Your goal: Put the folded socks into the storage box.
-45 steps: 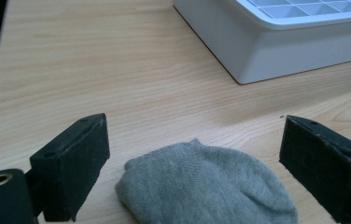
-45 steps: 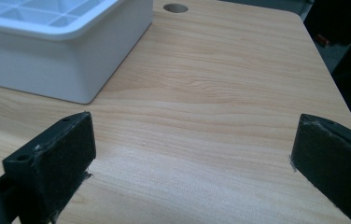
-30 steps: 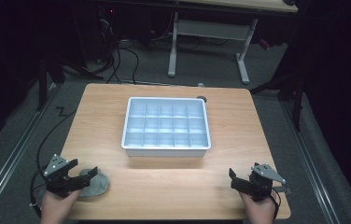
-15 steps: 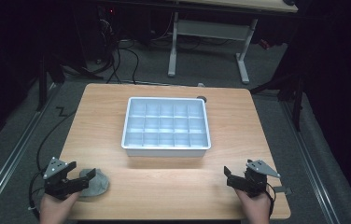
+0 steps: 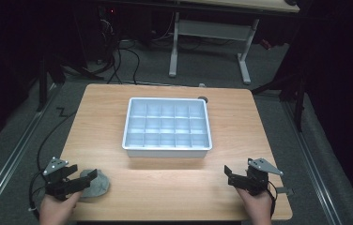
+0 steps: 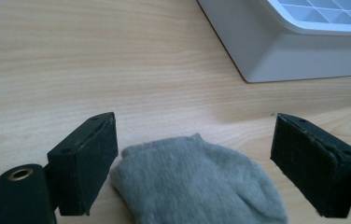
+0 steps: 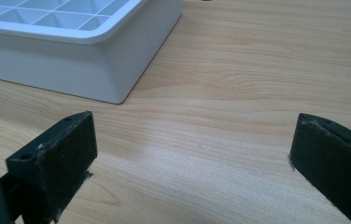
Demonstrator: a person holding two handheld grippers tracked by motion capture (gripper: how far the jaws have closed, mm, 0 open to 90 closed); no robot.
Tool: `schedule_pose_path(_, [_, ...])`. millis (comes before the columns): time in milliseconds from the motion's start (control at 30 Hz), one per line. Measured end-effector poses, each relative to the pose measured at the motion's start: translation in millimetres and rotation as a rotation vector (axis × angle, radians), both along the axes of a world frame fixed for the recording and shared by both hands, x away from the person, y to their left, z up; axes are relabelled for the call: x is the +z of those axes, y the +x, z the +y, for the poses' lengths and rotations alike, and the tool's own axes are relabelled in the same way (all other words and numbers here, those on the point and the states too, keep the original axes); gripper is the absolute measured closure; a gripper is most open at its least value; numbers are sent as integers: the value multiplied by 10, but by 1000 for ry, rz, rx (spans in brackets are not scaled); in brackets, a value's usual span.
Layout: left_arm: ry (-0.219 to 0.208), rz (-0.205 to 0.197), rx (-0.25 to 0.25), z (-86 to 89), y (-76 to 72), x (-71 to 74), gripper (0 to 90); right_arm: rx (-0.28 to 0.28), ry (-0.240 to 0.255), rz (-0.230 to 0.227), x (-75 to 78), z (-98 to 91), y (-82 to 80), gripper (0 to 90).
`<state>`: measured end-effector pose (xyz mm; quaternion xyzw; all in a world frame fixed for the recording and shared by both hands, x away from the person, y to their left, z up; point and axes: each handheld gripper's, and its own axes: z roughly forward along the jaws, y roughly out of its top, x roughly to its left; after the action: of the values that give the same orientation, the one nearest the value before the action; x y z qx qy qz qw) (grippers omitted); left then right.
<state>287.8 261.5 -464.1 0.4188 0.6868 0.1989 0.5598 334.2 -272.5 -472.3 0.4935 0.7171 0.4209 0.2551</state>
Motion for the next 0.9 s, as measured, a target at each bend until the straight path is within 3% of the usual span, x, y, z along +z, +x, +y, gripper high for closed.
schedule_pose_path(133, [80, 51, -20, -68, -28, 84, 154, -2, 16, -3, 10, -15, -14, 23])
schedule_pose_path(233, [121, 104, -6, -103, -17, 121, 159, 0, 14, 2, -10, -16, 5, 27])
schedule_pose_path(300, [136, 170, 4, -112, 17, 97, 161, 1, 17, 9, -29, -14, 17, 30])
schedule_pose_path(433, [138, 315, -21, -127, 89, 47, 161, 2, 14, 15, -44, -12, 22, 36])
schedule_pose_path(533, [180, 396, -31, -162, 132, 26, 171, 0, 22, 16, -45, -21, 26, 40])
schedule_pose_path(633, [197, 490, -46, -195, 170, 14, 178, 2, 20, 17, -47, -19, 28, 45])
schedule_pose_path(900, [220, 670, -57, -297, 375, 50, 192, 10, 25, 25, -58, -10, 33, 54])
